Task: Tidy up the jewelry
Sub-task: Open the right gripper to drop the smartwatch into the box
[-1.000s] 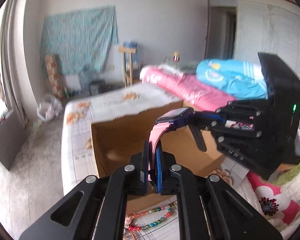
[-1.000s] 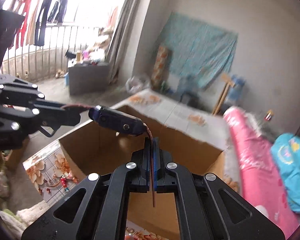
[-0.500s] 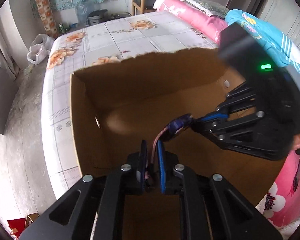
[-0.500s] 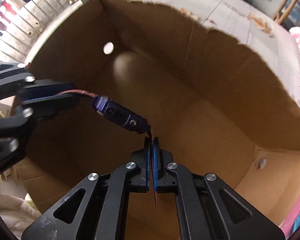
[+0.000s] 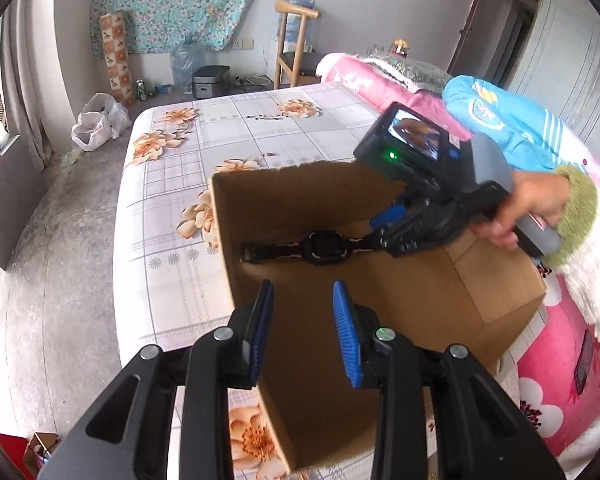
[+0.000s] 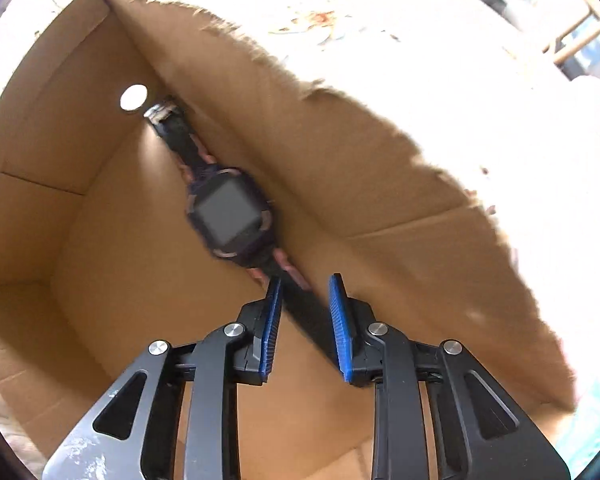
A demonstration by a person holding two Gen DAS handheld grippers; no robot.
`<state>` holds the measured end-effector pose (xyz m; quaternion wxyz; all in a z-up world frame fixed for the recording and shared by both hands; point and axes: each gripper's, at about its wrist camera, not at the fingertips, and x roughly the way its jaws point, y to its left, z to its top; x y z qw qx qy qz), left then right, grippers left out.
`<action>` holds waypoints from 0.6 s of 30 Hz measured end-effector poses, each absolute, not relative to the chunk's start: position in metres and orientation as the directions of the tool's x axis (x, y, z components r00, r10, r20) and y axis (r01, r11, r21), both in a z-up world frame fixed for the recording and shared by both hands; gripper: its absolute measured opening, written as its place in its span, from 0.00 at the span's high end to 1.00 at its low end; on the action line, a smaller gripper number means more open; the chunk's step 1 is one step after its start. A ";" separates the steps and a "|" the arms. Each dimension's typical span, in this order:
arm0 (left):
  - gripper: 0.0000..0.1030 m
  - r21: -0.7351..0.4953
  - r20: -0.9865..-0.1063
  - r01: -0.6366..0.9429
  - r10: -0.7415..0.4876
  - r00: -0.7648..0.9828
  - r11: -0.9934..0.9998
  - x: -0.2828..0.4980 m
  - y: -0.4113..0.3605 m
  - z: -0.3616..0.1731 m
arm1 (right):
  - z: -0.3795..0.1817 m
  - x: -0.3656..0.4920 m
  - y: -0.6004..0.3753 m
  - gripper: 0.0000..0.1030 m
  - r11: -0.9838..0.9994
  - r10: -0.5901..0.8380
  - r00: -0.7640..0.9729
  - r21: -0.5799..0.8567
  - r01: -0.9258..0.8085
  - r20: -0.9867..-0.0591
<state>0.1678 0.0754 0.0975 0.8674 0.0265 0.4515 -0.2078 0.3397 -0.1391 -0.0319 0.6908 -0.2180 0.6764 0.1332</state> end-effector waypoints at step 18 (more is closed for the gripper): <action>0.34 -0.183 -0.702 0.276 -0.322 0.635 0.944 0.085 0.118 0.088 | 0.039 0.266 -0.119 0.76 0.894 0.044 0.251 -0.074 -0.441 -0.967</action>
